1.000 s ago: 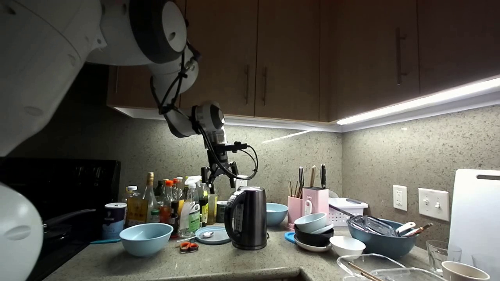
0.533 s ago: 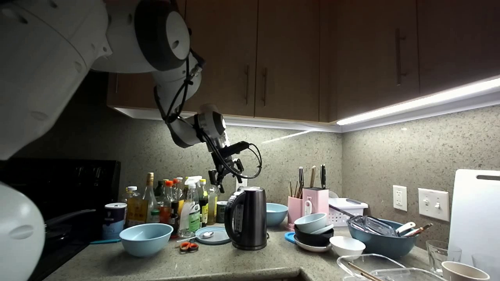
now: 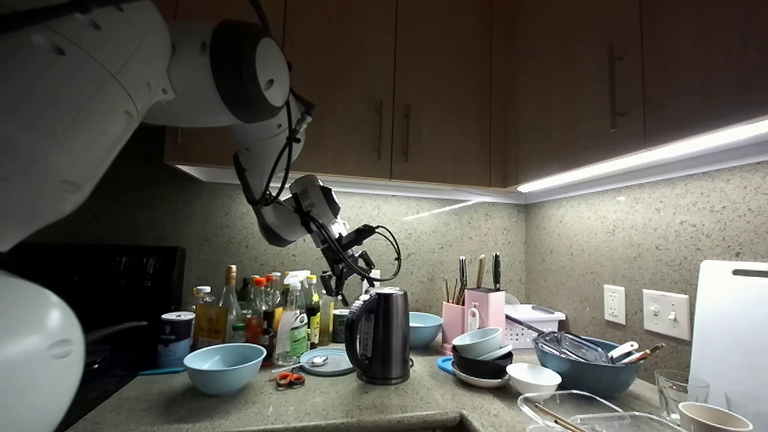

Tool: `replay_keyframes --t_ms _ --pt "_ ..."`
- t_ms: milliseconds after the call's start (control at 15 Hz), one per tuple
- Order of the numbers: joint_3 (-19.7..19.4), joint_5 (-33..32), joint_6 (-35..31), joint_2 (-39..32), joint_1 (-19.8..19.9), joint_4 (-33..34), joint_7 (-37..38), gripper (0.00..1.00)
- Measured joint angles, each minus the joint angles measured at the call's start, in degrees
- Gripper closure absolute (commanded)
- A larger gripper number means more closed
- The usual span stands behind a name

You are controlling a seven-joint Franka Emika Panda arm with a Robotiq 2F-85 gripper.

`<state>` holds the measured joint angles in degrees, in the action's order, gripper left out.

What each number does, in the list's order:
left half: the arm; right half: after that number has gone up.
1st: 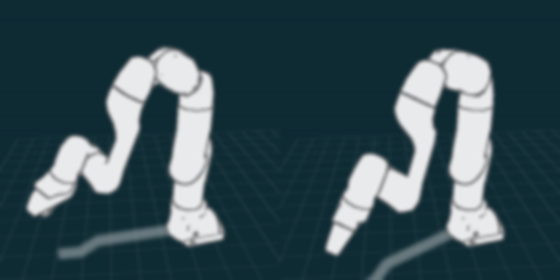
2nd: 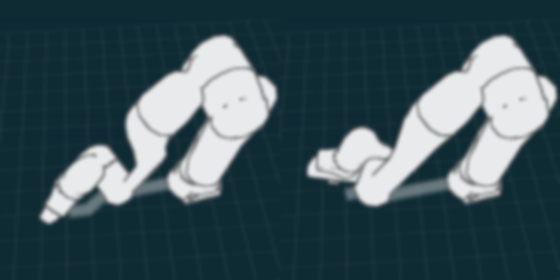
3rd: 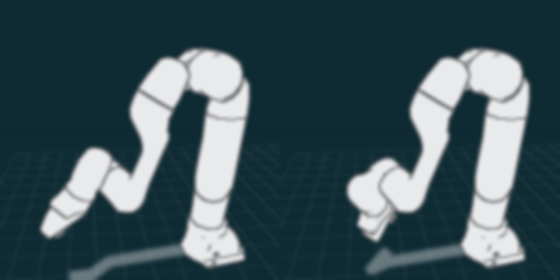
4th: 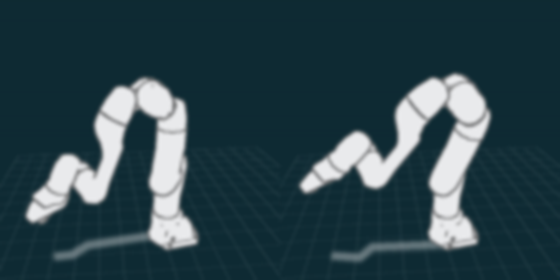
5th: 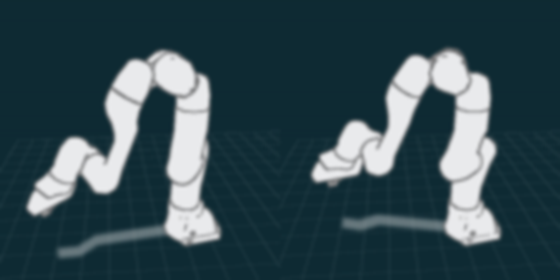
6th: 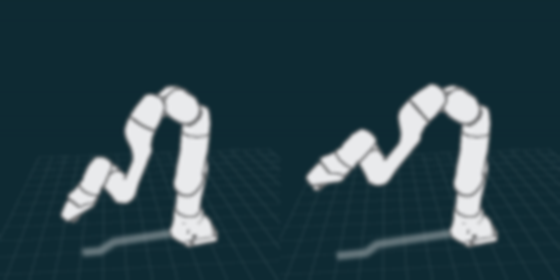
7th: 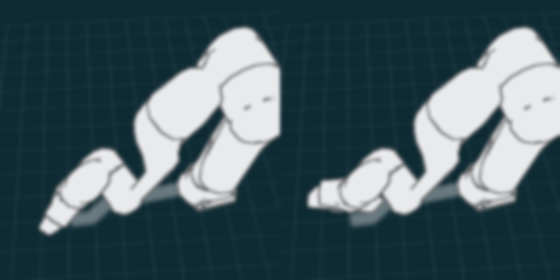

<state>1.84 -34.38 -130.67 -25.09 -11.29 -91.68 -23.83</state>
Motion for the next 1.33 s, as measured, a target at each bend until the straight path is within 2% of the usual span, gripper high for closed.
replay_keyframes --t_ms 400,867,1333 --pt "0.1 0.1 0.3 0.0 0.1 0.1 0.0 0.00" --pt "0.1 0.3 -4.5 -1.1 2.0 -0.3 0.2 0.00" --pt "0.1 0.3 -4.5 -1.3 1.9 -0.3 1.9 0.00"
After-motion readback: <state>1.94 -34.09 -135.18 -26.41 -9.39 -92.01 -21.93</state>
